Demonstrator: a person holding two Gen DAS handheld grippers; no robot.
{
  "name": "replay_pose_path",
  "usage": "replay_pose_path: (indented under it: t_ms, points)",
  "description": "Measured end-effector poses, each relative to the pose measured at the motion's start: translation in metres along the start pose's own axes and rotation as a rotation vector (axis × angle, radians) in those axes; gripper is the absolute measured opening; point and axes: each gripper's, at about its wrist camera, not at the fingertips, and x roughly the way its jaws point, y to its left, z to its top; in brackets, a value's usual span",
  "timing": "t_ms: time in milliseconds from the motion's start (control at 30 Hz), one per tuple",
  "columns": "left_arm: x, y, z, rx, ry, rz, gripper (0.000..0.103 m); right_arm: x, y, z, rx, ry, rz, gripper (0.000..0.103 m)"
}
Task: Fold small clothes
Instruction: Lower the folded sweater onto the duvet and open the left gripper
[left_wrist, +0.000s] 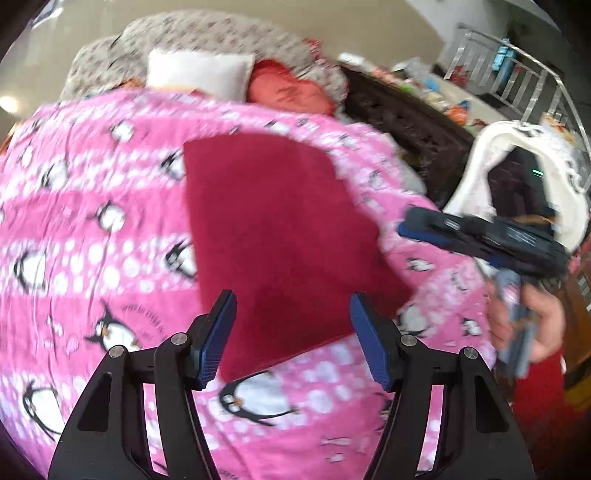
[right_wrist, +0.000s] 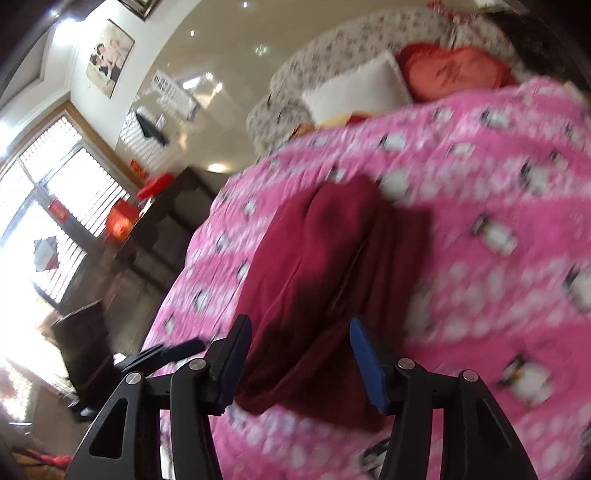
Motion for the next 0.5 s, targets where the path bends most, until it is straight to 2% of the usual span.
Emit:
replay_pose_path:
  t_ms: [100,300,367,400,433,500]
  points:
    - [0.013,0.007,-0.007,-0.009,0.027,0.015,0.064,0.017,0.002,-0.011,0.047,0.043,0.03,0.069]
    - [0.019,0.005,-0.012,0.009,0.024,0.03,0.064,0.044,0.008,-0.016,0.06,0.075,0.052,0.068]
    - [0.019,0.005,-0.012,0.007,0.024,0.031,0.064,0.048,0.01,-0.015,0.034,0.057,0.03,0.048]
    - [0.018,0.005,-0.011,0.005,0.024,0.032,0.064,0.048,0.011,-0.014,0.012,0.047,-0.004,0.028]
    - [0.016,0.005,-0.01,0.003,0.023,0.032,0.064,0.047,0.012,-0.014,-0.001,0.039,-0.02,0.019]
    - [0.011,0.005,-0.009,0.001,0.017,0.024,0.064,0.035,0.015,-0.013,-0.03,0.01,-0.022,0.018]
